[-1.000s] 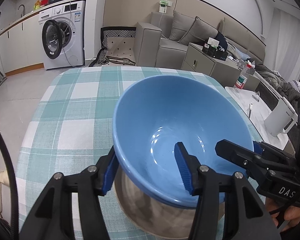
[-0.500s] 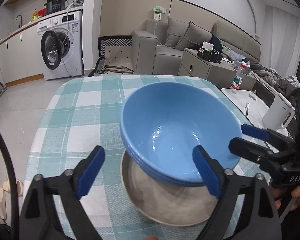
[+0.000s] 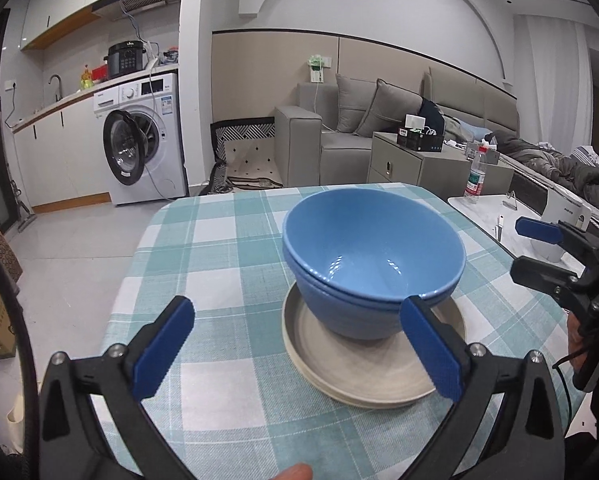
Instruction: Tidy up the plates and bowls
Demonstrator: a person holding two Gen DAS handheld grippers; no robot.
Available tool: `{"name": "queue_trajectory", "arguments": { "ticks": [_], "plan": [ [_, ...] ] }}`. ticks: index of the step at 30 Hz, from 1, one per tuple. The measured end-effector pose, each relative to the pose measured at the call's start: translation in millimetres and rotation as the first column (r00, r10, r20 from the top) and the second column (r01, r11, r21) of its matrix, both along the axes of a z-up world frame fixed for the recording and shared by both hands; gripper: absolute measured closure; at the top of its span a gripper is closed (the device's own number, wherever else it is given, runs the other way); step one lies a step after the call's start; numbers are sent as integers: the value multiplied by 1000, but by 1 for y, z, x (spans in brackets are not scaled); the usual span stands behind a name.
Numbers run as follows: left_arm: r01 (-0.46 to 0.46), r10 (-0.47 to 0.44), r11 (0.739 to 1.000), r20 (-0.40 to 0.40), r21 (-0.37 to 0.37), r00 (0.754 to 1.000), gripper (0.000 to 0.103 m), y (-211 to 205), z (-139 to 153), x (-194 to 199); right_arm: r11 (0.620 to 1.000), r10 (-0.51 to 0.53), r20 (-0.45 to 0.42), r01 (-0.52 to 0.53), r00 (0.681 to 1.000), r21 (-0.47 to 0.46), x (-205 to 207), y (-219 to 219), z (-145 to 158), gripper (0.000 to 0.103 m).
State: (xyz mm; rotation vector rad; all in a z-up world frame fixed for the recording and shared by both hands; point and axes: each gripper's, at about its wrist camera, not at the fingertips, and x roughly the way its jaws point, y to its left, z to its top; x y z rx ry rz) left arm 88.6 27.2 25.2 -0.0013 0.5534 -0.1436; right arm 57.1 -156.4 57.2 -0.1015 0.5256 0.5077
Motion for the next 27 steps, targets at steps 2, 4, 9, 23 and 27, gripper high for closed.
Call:
{"name": "queue_trajectory", "arguments": {
  "ticks": [2, 4, 9, 23, 27],
  "plan": [
    [-6, 6, 1000, 5, -2, 1000, 0, 3, -3, -6, 999, 31, 17, -30, 999, -12, -10, 1, -1, 0],
    [-12, 12, 1000, 7, -12, 1000, 0, 6, -6, -12, 998, 60, 39, -59, 997, -24, -21, 4, -2, 0],
    [-43, 43, 999, 27, -10, 999, 0, 6, -14, -29, 996, 90, 68, -89, 994, -31, -43, 9, -7, 0],
    [-44, 45, 999, 65, -18, 997, 0, 2, -34, -56, 999, 35, 69, -36, 997, 10, -69, 4, -36, 0],
    [-27, 30, 999, 106, -24, 994, 0, 0, -36, -64, 999, 27, 74, -30, 997, 37, -73, -1, -37, 0]
  ]
}}
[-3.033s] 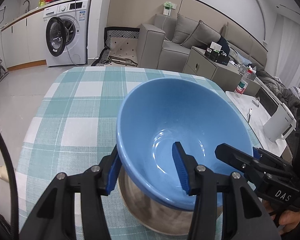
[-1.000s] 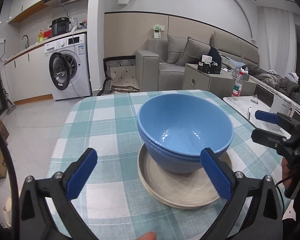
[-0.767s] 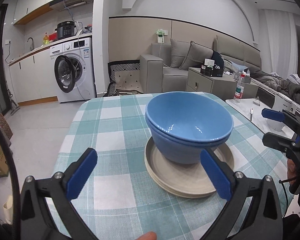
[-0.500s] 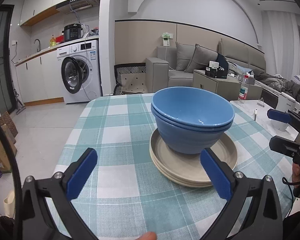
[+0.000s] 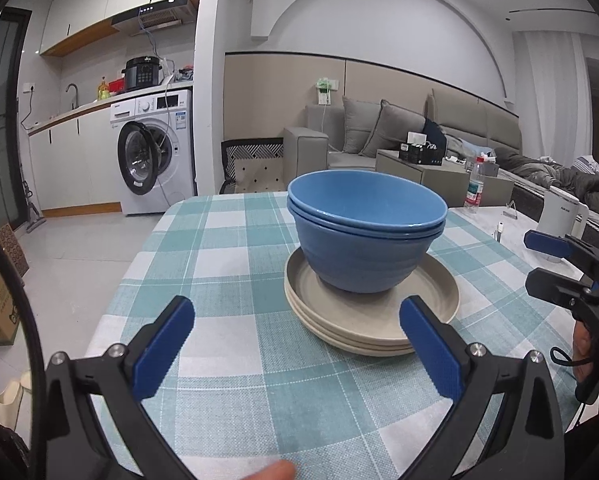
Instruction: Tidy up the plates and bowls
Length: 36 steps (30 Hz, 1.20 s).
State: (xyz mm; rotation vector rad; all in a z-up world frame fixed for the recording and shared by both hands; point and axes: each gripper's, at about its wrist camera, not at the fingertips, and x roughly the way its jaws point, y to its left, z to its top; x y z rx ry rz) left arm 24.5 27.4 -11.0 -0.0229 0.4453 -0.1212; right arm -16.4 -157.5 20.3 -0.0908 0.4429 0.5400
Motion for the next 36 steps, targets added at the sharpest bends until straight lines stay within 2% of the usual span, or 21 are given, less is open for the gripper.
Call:
{"name": "queue_trajectory", "arguments": {
  "ticks": [5, 10, 36],
  "plan": [
    [1, -1, 1000, 51, -2, 999, 0, 0, 1, -6, 1000, -2, 14, 2, 1000, 18, -6, -2, -3, 0],
    [14, -12, 999, 58, -33, 998, 0, 2, -1, -5, 1000, -6, 23, 6, 1000, 5, -9, -1, -8, 0],
    [34, -34, 999, 91, -6, 995, 0, -7, -7, -9, 1000, -1, 30, 0, 1000, 27, -11, -3, -13, 0]
  ]
}}
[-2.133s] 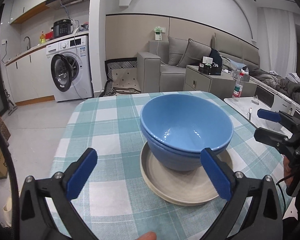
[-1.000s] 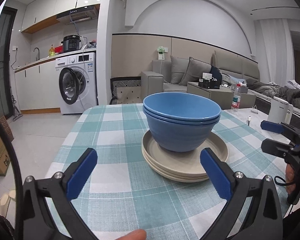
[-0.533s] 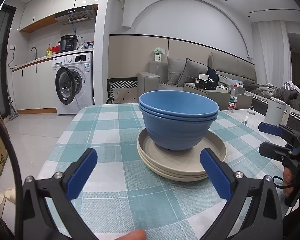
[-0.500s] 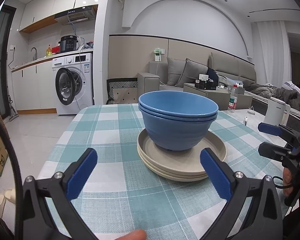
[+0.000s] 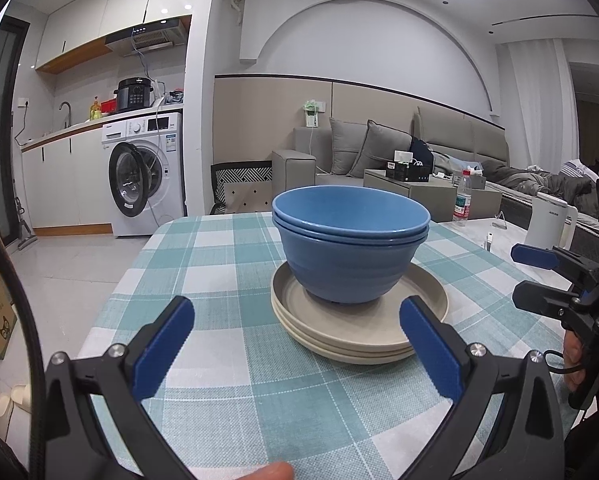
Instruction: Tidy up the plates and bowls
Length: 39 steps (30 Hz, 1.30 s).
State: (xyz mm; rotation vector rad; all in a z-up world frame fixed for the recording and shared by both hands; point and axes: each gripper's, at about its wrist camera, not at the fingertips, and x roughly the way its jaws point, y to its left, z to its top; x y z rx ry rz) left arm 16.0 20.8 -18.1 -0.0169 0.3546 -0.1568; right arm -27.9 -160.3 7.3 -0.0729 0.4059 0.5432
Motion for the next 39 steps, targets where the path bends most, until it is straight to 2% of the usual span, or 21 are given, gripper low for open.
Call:
{"name": "queue_trajectory", "arguments": {
  "ticks": [39],
  "plan": [
    [2, -2, 1000, 9, 2, 1000, 0, -2, 0, 0, 1000, 9, 11, -9, 1000, -13, -1, 4, -4, 0]
  ]
}}
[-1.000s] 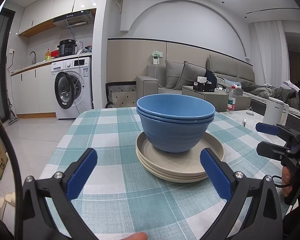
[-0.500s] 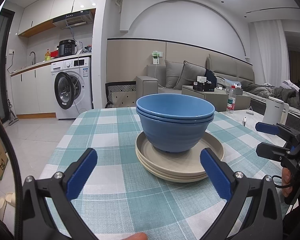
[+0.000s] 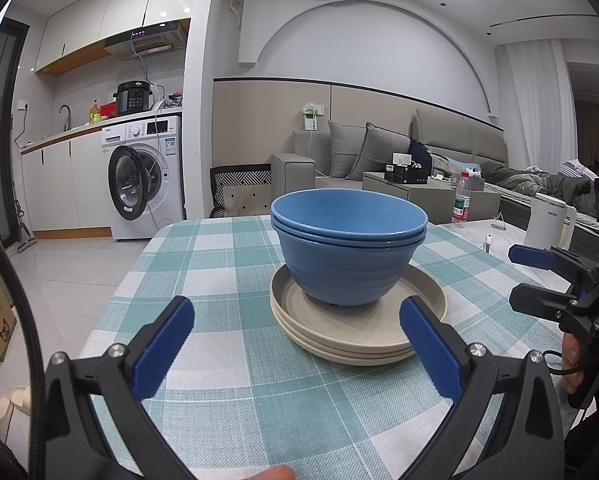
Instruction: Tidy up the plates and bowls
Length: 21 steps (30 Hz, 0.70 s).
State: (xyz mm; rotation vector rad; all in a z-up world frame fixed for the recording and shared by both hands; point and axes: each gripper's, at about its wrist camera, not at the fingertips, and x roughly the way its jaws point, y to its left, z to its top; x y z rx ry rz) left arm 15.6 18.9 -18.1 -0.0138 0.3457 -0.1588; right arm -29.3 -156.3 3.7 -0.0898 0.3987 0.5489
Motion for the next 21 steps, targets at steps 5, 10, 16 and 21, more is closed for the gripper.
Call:
{"name": "queue_trajectory", "arguments": {
  "ticks": [5, 10, 16, 21],
  "plan": [
    [1, -1, 1000, 1, 0, 1000, 0, 0, 0, -1, 1000, 0, 1, 0, 1000, 0, 0, 1, 0, 0],
    [2, -2, 1000, 2, 1, 1000, 0, 0, 0, 0, 1000, 0, -1, 0, 1000, 1, 0, 0, 0, 0],
    [1, -1, 1000, 1, 1, 1000, 0, 0, 0, 0, 1000, 0, -1, 0, 1000, 0, 0, 0, 0, 0],
    [1, -1, 1000, 7, 2, 1000, 0, 0, 0, -1, 1000, -1, -2, 1, 1000, 1, 0, 0, 0, 0]
  ]
}}
